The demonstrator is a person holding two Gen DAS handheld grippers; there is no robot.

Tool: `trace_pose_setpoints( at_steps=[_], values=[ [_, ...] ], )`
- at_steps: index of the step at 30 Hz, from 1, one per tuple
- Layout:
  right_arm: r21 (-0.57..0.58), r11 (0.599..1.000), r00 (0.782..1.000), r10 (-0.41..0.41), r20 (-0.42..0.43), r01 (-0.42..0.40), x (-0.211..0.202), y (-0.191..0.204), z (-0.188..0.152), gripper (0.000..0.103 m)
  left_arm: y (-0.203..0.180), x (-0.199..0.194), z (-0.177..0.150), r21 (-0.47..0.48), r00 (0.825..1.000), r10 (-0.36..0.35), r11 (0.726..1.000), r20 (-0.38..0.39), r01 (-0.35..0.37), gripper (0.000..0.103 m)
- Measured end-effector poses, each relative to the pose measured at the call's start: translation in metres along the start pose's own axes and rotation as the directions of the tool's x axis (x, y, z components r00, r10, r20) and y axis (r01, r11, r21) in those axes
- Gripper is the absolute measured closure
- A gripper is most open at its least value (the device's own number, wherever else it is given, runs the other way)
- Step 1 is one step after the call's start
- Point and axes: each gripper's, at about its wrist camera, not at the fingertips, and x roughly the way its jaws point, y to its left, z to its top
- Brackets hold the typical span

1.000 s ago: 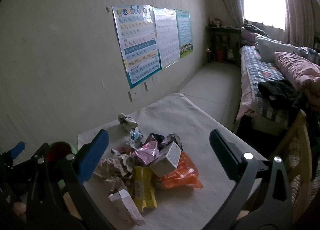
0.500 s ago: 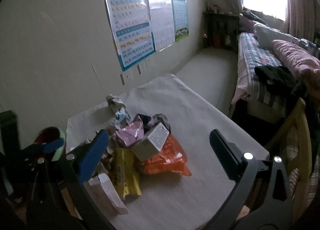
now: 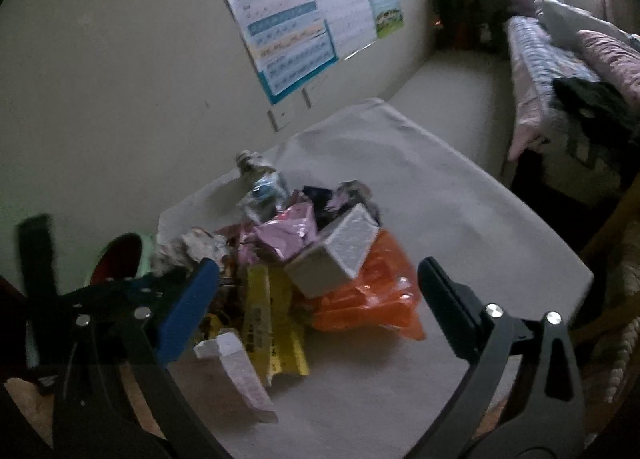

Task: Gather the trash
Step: 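Grasp the crumpled paper from the trash pile with the left gripper, then carry the crumpled paper into the green bucket and open the left gripper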

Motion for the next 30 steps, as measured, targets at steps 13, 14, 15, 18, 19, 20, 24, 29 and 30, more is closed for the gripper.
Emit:
trace_pose_setpoints(
  at_steps=[13,14,15,18,19,20,24,29,30],
  values=[
    [-0.211,0.977,0.966,-0.042,-0.253,-0.013,0.100,0.060,0.031,0.043,0.064,-0.065,-0.016,-0.088,0.987,0.131,0.989,0.091,-0.123,0.093],
    [-0.207,0.978,0.962,-0.047,-0.269,-0.010,0.106,0.059,0.030,0.050,0.067,-0.066,-0.018,-0.097,0.987,0.133,0.987,0.090,-0.124,0.093],
    [-0.197,0.980,0.956,-0.056,-0.288,-0.002,0.113,0.058,0.030,0.053,0.069,-0.067,-0.020,-0.104,0.987,0.136,0.987,0.090,-0.126,0.093],
    [-0.176,0.984,0.947,-0.061,-0.315,0.005,0.120,0.052,0.026,0.074,0.079,-0.068,-0.025,-0.130,0.984,0.147,0.982,0.096,-0.134,0.093],
    [-0.169,0.986,0.947,-0.059,-0.317,0.005,0.119,0.052,0.025,0.083,0.083,-0.069,-0.027,-0.142,0.983,0.155,0.980,0.095,-0.140,0.093],
    [-0.164,0.986,0.947,-0.056,-0.315,0.003,0.118,0.051,0.025,0.090,0.087,-0.069,-0.028,-0.153,0.983,0.158,0.978,0.094,-0.143,0.093],
    [-0.161,0.987,0.962,-0.041,-0.271,-0.003,0.100,0.059,0.032,0.097,0.106,-0.068,-0.034,-0.208,0.981,0.172,0.967,0.094,-0.150,0.093],
    [-0.176,0.984,0.983,0.004,-0.185,-0.037,0.060,0.083,0.039,0.097,0.134,-0.069,-0.039,-0.249,0.972,0.217,0.950,0.096,-0.187,0.093],
    [-0.182,0.982,0.985,0.015,-0.173,-0.047,0.054,0.089,0.040,0.097,0.141,-0.070,-0.040,-0.258,0.968,0.232,0.945,0.094,-0.201,0.093]
  ],
)
